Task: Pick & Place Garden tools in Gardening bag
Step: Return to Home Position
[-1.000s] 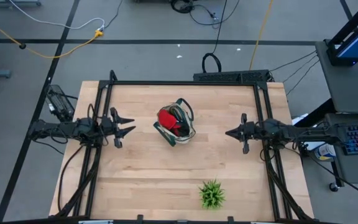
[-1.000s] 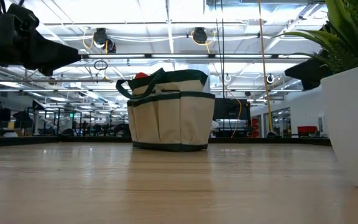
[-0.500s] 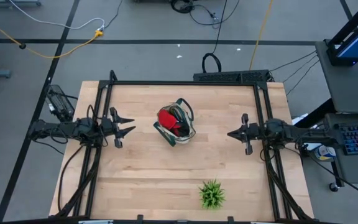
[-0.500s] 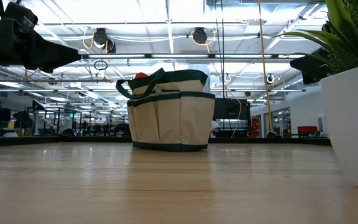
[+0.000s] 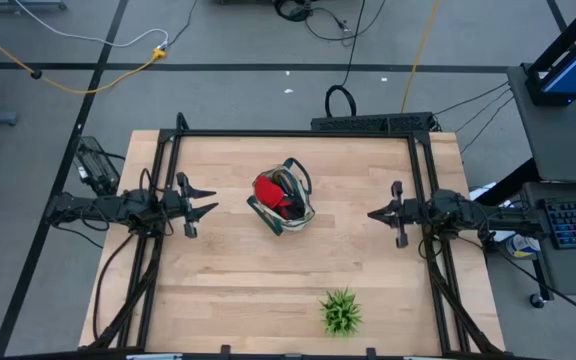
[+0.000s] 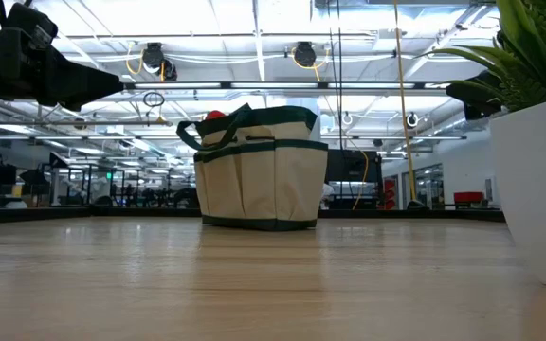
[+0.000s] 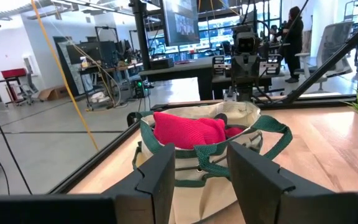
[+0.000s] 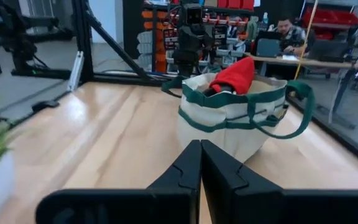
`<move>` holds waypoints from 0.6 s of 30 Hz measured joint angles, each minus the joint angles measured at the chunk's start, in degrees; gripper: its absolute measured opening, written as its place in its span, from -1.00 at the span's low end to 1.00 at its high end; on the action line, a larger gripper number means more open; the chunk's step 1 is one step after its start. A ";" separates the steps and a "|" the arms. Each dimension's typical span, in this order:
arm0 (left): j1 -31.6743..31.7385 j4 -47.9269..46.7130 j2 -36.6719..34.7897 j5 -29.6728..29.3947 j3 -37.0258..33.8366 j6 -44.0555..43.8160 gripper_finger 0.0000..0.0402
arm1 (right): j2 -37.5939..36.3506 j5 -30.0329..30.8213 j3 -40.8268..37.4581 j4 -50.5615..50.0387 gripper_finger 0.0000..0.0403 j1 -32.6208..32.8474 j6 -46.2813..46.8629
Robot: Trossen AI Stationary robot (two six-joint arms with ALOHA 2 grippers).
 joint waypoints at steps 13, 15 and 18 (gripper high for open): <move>0.00 1.05 0.02 0.01 -0.13 0.00 -0.24 | 1.31 2.36 -0.02 13.07 -0.98 0.00 2.54; 0.00 1.14 0.02 -0.01 -0.13 0.01 -0.24 | 1.22 2.35 -0.02 15.25 -0.98 0.00 2.56; 0.00 1.16 0.02 -0.01 -0.13 0.00 -0.24 | 1.25 2.37 -0.02 15.73 -0.98 0.00 2.54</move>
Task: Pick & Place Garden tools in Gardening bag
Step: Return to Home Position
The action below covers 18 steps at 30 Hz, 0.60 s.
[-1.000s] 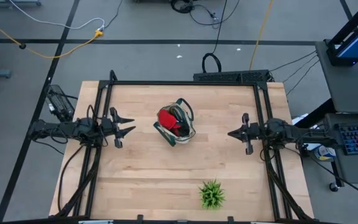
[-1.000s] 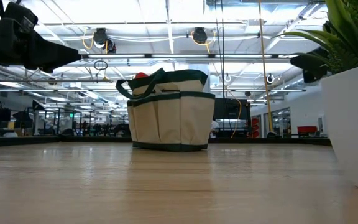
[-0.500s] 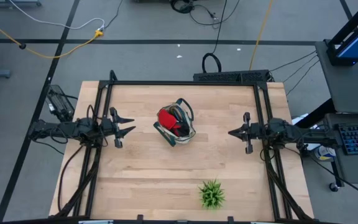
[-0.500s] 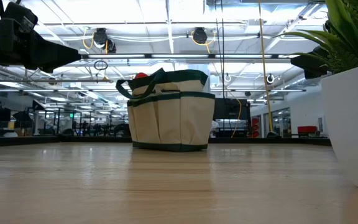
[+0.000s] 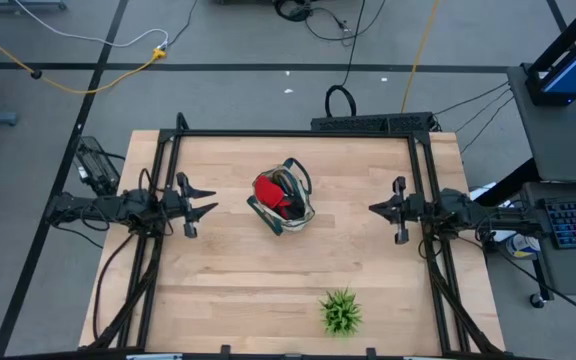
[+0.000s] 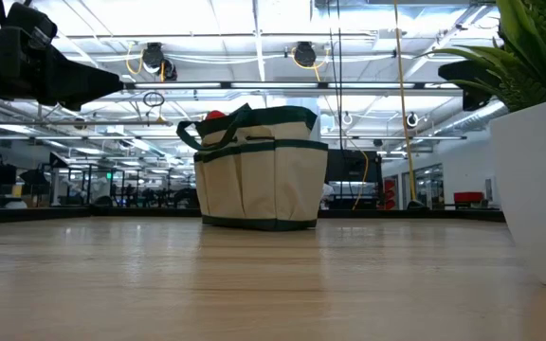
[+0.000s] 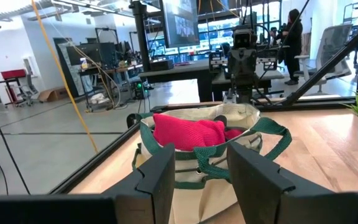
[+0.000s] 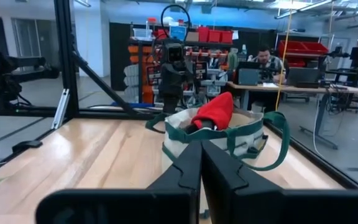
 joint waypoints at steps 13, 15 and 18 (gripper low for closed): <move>0.00 0.17 0.00 0.00 0.00 0.02 -0.24 | 0.00 0.10 0.00 0.56 -0.98 0.00 0.02; -0.01 0.17 0.00 0.00 0.00 0.01 -0.24 | 0.00 0.13 0.00 0.60 -0.98 0.00 0.00; -0.02 0.20 0.00 0.00 0.00 0.00 -0.24 | 0.00 0.14 0.00 0.64 -0.98 0.00 0.02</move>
